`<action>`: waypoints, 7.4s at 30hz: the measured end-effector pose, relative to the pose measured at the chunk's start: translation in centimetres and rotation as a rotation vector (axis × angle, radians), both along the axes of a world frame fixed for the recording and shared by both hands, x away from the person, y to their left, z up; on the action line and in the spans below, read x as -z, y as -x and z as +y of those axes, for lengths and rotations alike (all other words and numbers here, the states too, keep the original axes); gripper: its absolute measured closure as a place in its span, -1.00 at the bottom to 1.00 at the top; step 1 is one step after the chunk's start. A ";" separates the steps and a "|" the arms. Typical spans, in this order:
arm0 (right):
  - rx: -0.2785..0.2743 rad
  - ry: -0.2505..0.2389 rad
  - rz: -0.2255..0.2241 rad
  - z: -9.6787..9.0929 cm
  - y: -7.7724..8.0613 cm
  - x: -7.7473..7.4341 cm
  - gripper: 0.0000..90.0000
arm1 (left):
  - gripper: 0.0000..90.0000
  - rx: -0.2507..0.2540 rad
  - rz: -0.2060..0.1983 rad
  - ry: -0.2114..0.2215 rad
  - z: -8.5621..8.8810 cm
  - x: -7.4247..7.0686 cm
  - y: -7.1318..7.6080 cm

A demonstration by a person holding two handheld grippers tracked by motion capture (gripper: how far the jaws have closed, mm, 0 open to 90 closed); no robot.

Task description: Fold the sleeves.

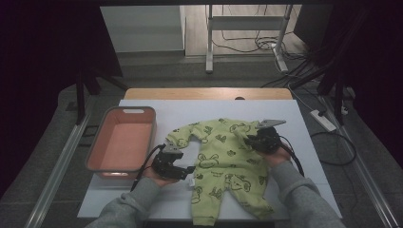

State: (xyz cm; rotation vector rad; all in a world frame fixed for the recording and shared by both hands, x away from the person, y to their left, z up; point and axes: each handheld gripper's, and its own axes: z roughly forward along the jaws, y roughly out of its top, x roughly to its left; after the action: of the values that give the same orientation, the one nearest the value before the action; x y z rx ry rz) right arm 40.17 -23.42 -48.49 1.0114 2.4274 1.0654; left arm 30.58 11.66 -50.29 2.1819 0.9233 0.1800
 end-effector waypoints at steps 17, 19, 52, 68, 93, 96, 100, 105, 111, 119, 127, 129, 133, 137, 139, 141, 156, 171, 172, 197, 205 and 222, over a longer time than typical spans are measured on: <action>-0.051 -0.101 0.036 0.2 0.5 0.1 0.21 | -0.44 -0.003 -0.003 -0.002 -0.1 0.0 0.1; 0.003 -0.105 0.001 -0.5 0.3 -0.3 0.22 | -0.44 -0.003 -0.005 -0.003 -0.1 0.0 0.1; -0.071 -0.078 0.067 -0.9 1.7 1.1 0.99 | -0.46 -0.032 -0.004 -0.028 -0.1 0.1 0.0; -0.018 -0.101 0.024 -4.7 5.2 0.4 0.41 | -0.48 -0.205 0.024 -0.065 -0.6 -0.3 -2.5; -0.065 -0.082 0.017 -3.9 5.9 0.6 0.34 | -0.20 -0.406 0.109 -0.178 -1.4 1.7 -8.6; -0.063 -0.084 0.017 -3.9 5.9 0.7 0.33 | 0.02 -0.424 0.105 -0.189 -1.2 1.7 -8.6; -0.058 -0.083 0.016 -4.1 6.0 0.7 0.33 | 0.30 -0.446 0.085 -0.215 -1.2 1.8 -8.6; -0.051 -0.084 0.013 -4.2 6.0 0.7 0.33 | 0.77 -0.459 0.054 -0.247 -1.2 2.0 -8.7; -0.043 -0.090 0.009 -4.5 6.0 0.6 0.33 | 0.96 -0.457 0.059 -0.221 -1.1 2.0 -8.8; -0.035 -0.094 0.004 -4.8 6.1 0.6 0.33 | 0.98 -0.455 0.039 -0.182 -1.1 1.6 -8.6; -0.034 -0.095 0.011 -4.8 6.2 0.7 0.33 | 0.98 -0.462 -0.011 -0.120 -1.0 0.1 -8.2; -0.034 -0.093 0.011 -4.8 6.2 0.7 0.33 | 0.98 -0.461 -0.029 -0.104 -1.0 -0.4 -8.1; -0.032 -0.096 0.009 -4.9 6.1 0.7 0.33 | 0.98 -0.436 -0.076 -0.080 -1.5 -1.6 -7.8; -0.027 -0.101 0.009 -5.1 6.1 0.7 0.33 | 0.98 -0.381 -0.121 -0.041 -2.4 -2.7 -7.8; -0.020 -0.106 0.010 -5.3 6.1 0.6 0.33 | 0.98 -0.356 -0.136 -0.027 -3.0 -3.1 -7.9; -0.010 -0.112 0.010 -5.6 6.2 0.6 0.33 | 0.98 -0.325 -0.149 -0.010 -3.7 -3.4 -8.0; 0.046 -0.123 0.022 -7.4 6.3 1.0 0.33 | 0.98 -0.016 -0.169 0.013 -10.5 -2.9 -5.5; 0.045 -0.114 0.033 -7.3 5.9 1.4 0.33 | 0.32 0.053 -0.155 -0.021 -12.9 -1.1 -4.6; 0.046 -0.116 0.034 -7.3 5.9 1.4 0.33 | 0.27 0.043 -0.159 -0.012 -12.6 -1.4 -4.7; 0.045 -0.103 0.042 -7.1 5.8 1.7 0.31 | 0.99 0.117 0.016 -0.036 -13.7 1.3 -5.9; 0.046 -0.107 0.041 -7.2 5.8 1.6 0.31 | 0.99 0.110 0.025 -0.043 -13.7 1.8 -6.0; 0.046 -0.118 0.028 -7.0 6.0 1.4 0.16 | 0.43 -0.038 -0.036 0.047 -8.5 -1.2 -5.5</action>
State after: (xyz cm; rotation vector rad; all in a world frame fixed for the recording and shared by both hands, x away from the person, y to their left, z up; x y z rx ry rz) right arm 34.18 -30.43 -49.89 1.1208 2.3742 1.1989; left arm 36.09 3.16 -49.06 2.1127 0.9401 0.2138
